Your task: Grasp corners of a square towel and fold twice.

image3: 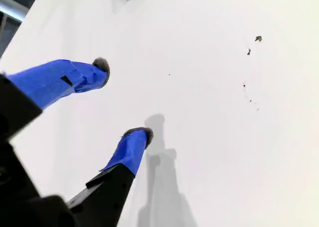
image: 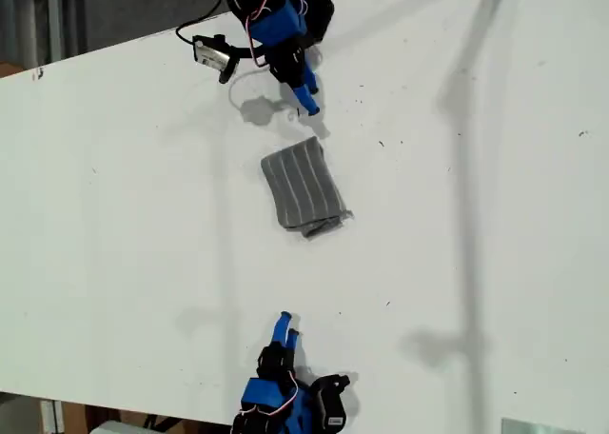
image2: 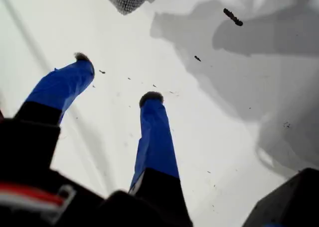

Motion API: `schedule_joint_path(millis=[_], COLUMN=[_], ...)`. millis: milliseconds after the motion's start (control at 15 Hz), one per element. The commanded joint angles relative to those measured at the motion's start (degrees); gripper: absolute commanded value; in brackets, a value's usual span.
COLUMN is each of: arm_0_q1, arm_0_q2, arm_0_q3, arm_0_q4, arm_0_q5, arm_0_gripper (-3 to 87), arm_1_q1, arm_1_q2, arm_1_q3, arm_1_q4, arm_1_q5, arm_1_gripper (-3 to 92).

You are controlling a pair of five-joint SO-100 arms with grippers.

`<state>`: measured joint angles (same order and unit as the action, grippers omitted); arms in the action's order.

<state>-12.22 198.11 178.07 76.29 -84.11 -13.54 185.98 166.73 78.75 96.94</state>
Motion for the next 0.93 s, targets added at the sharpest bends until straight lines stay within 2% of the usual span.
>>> schedule_joint_path(millis=[0, 67, 133, 200, 267, 333, 867], arm_0_q1=[4.6, 4.4, 3.7, 3.9, 4.0, 4.0, 3.8], arm_0_q2=[0.4, 0.4, 0.4, 0.5, 0.5, 0.5, 0.5], arm_0_q3=[0.6, 0.6, 0.4, 0.4, 0.4, 0.5, 0.5], arm_0_q4=[-1.5, -1.5, -1.1, -1.1, -1.2, -1.3, -1.3], arm_0_q5=[-4.9, 1.3, 11.6, 18.4, 21.7, 23.4, 23.2], arm_0_gripper=[21.5, 21.0, 20.9, 20.6, 19.8, 18.9, 17.3], arm_1_q1=[-0.3, -1.0, -1.6, -0.7, 0.5, 0.9, 1.4], arm_1_q2=[1.8, 1.8, 1.8, 1.9, 2.0, 2.0, 2.0], arm_1_q3=[0.2, 0.2, -0.3, -0.7, -0.8, -0.7, -0.8], arm_1_q4=[0.8, 0.7, 1.1, 2.1, 3.7, 3.5, 3.6], arm_1_q5=[1.0, 1.2, 0.1, -3.8, -11.2, -12.1, -12.0], arm_1_gripper=[25.2, 25.2, 23.6, 23.4, 23.3, 23.0, 22.8])
